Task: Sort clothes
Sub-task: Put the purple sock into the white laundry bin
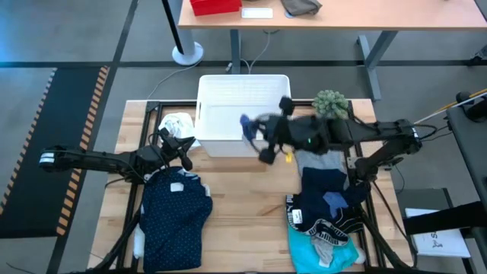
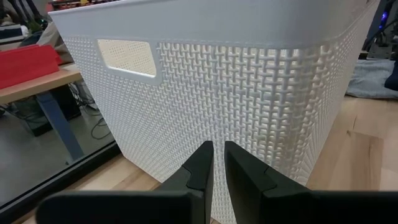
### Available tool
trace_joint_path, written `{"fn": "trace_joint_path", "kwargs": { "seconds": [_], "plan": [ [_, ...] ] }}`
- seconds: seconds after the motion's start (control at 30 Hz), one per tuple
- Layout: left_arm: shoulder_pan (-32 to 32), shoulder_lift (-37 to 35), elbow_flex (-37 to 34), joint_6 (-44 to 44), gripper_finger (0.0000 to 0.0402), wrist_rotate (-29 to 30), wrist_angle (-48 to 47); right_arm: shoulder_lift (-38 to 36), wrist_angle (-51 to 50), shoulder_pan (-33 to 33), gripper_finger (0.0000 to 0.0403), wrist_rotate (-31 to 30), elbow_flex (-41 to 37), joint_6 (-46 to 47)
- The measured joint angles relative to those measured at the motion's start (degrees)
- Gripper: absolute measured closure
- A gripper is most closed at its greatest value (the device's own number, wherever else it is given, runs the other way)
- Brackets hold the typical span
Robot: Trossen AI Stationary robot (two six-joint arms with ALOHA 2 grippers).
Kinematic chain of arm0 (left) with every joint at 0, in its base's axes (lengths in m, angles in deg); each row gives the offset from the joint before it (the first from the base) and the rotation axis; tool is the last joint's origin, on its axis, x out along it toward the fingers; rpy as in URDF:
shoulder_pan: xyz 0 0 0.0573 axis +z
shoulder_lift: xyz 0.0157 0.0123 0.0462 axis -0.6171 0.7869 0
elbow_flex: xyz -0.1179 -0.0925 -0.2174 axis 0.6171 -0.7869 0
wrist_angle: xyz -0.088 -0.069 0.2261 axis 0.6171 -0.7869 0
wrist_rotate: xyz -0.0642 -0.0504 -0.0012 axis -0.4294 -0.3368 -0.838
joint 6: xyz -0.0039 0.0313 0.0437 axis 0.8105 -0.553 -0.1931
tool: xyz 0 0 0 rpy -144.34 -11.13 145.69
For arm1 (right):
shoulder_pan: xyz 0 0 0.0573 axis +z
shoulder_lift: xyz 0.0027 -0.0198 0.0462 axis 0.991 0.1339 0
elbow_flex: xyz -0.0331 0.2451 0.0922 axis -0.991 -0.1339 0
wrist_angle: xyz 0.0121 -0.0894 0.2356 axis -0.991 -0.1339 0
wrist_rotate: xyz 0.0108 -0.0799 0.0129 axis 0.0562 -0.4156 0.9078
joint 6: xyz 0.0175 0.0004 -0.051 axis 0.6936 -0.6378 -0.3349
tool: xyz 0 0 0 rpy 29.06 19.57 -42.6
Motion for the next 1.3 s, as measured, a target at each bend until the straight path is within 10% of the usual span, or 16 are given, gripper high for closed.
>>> {"fn": "trace_joint_path", "kwargs": {
  "seconds": [0.53,1.3],
  "plan": [
    [-0.02,0.00,0.00,0.00,0.0374,0.00,0.00,4.79,5.24,-20.18,0.0403,15.89,0.25,6.18],
    [0.00,0.00,0.00,-0.02,0.0374,-0.02,-0.02,19.06,1.20,-25.84,0.0373,24.85,1.54,11.77]
  ]
}}
